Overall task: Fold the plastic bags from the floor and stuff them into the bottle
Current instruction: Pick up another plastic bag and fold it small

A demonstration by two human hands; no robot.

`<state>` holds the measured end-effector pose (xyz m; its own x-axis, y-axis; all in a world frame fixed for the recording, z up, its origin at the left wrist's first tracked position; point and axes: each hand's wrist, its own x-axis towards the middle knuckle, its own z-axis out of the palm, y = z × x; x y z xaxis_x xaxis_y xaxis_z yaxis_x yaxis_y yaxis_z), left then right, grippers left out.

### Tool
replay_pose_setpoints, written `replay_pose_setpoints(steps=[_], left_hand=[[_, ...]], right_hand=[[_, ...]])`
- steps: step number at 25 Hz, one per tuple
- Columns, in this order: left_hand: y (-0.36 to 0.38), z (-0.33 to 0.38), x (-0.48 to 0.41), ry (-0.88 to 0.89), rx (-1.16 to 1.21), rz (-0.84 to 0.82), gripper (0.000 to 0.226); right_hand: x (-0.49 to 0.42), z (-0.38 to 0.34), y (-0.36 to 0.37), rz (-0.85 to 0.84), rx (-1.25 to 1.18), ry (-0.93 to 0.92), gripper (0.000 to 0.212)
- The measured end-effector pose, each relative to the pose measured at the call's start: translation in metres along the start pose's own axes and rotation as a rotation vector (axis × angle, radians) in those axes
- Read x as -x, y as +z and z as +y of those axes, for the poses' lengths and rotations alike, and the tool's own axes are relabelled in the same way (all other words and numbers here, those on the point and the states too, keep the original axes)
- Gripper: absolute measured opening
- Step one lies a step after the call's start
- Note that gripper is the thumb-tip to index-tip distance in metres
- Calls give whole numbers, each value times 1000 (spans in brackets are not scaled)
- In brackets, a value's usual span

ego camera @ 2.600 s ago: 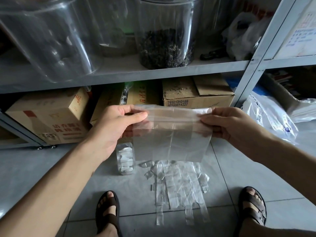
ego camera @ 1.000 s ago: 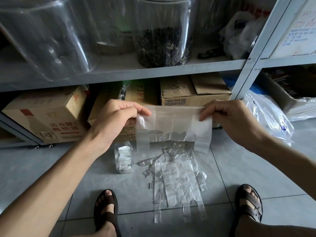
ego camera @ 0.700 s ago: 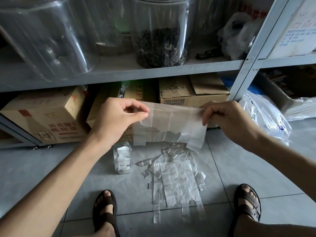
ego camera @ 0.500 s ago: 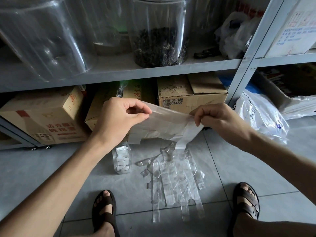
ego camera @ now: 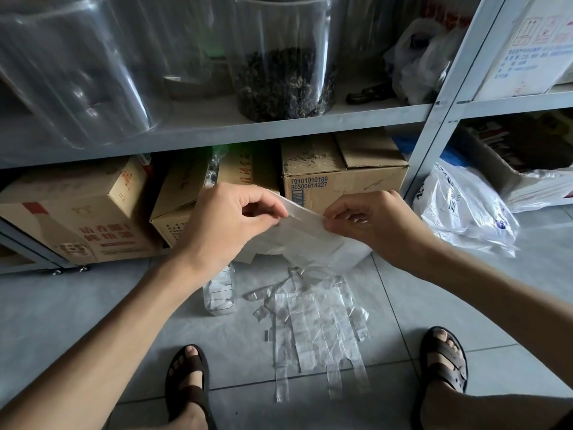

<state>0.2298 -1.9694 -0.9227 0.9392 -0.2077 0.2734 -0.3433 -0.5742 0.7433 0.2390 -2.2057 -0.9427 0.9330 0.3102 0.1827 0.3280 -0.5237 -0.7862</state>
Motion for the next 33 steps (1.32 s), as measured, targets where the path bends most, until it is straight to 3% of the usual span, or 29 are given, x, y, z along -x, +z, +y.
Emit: replay_pose_setpoints(steps=[6,11,16,24,27,33], left_hand=[[-1,2,1,-11,5,34,28],[5,1,-5,-223,105,-49,50],[6,-1,-7,-211,163,-84,16],[13,5,-1,-51,-9,-124,12],[15,6,1,-41,5,-129,2],[15,4,2,-70,-30,-176,17]], right_hand=[[1,-5,-1,39,61,-28,18],[2,-8,-2,41,72,-42,19],[1,-6,-5,24,54,-8,15],[0,-10,-9,-203,194,-17,4],[1,-12,-11,-192,272,-58,19],[0,-11,-16,-125,326,-82,11]])
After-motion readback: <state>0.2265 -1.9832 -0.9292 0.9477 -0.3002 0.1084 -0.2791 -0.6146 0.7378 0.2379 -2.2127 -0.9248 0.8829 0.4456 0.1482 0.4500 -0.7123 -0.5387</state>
